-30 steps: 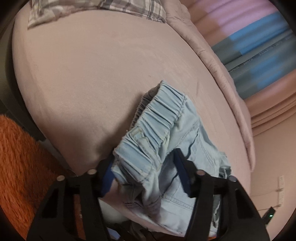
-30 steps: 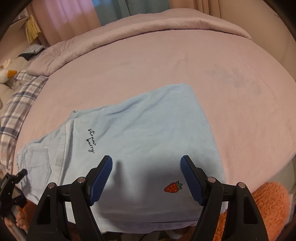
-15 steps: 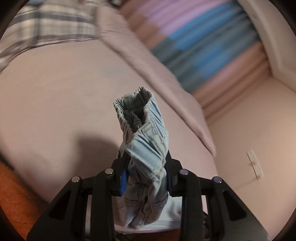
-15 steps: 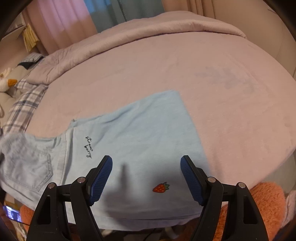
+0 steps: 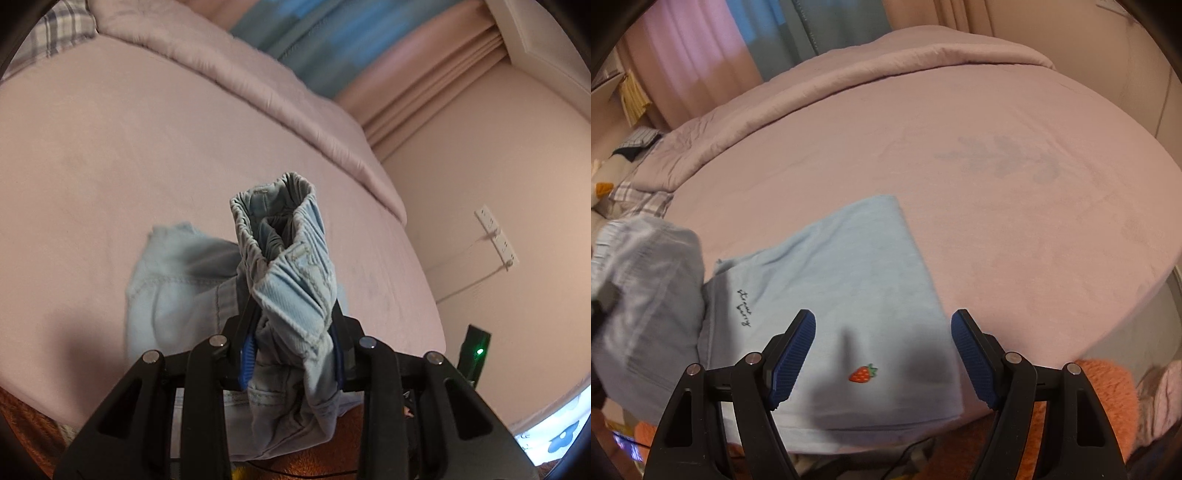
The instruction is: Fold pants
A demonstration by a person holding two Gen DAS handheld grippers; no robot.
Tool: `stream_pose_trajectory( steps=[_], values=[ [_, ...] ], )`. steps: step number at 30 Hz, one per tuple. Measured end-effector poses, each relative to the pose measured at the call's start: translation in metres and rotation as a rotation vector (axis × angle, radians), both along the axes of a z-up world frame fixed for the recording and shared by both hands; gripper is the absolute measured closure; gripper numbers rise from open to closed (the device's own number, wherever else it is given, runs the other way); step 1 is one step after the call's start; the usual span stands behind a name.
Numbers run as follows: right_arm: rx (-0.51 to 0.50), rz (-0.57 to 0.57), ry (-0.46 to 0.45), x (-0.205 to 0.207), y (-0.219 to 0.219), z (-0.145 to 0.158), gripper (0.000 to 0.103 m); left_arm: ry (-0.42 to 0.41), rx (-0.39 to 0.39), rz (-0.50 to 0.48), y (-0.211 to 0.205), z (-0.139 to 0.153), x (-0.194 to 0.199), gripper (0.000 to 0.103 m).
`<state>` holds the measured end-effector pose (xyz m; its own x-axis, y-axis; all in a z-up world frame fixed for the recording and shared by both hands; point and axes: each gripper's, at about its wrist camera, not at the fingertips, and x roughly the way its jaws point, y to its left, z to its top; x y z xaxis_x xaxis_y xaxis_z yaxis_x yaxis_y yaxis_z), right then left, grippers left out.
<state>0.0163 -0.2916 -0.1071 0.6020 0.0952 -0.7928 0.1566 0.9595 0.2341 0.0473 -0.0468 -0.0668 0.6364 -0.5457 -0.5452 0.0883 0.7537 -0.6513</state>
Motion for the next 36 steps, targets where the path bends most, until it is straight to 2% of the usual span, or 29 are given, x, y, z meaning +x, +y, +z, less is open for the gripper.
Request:
stream_pose_trajectory(
  steps=[6, 11, 15, 17, 19, 21, 23, 25, 28, 32, 33, 36],
  values=[
    [0.021, -0.018, 0.031, -0.002, -0.010, -0.008, 0.027, 0.062, 0.015, -0.053, -0.021, -0.020, 0.016, 0.070],
    [0.024, -0.019, 0.045, -0.005, -0.012, -0.010, 0.027, 0.185, -0.008, -0.152, -0.038, -0.053, 0.026, 0.058],
    [0.030, -0.023, 0.042, -0.007, -0.014, -0.009, 0.027, 0.163, 0.044, -0.156, -0.045, -0.052, 0.022, 0.056],
    [0.035, -0.023, 0.041, -0.009, -0.014, -0.009, 0.027, 0.170, 0.042, -0.167, -0.046, -0.047, 0.022, 0.050],
    [0.037, -0.017, 0.039, -0.010, -0.014, -0.009, 0.027, 0.175, 0.026, -0.188, -0.041, -0.039, 0.018, 0.033],
    [0.036, -0.007, 0.023, -0.012, -0.014, -0.006, 0.027, 0.148, 0.015, -0.188, -0.033, -0.027, 0.012, 0.021],
    [0.035, 0.000, 0.006, -0.012, -0.013, -0.003, 0.026, 0.103, 0.020, -0.149, -0.017, -0.014, 0.006, 0.014],
    [0.042, 0.005, -0.015, -0.013, -0.012, 0.001, 0.020, 0.064, 0.020, -0.090, 0.004, -0.002, -0.002, 0.006],
    [0.062, 0.015, -0.052, -0.014, -0.011, 0.008, 0.011, 0.032, 0.048, 0.002, 0.034, 0.005, -0.013, 0.002],
    [0.093, 0.060, -0.095, -0.011, -0.002, 0.014, 0.005, 0.050, 0.203, 0.183, 0.074, 0.001, -0.026, 0.002],
    [0.098, 0.078, -0.104, -0.010, 0.003, 0.016, 0.002, 0.061, 0.223, 0.211, 0.081, -0.002, -0.029, 0.002],
    [0.095, 0.147, -0.104, -0.004, 0.020, 0.014, 0.001, 0.099, 0.252, 0.275, 0.101, -0.011, -0.037, 0.002]
  ],
)
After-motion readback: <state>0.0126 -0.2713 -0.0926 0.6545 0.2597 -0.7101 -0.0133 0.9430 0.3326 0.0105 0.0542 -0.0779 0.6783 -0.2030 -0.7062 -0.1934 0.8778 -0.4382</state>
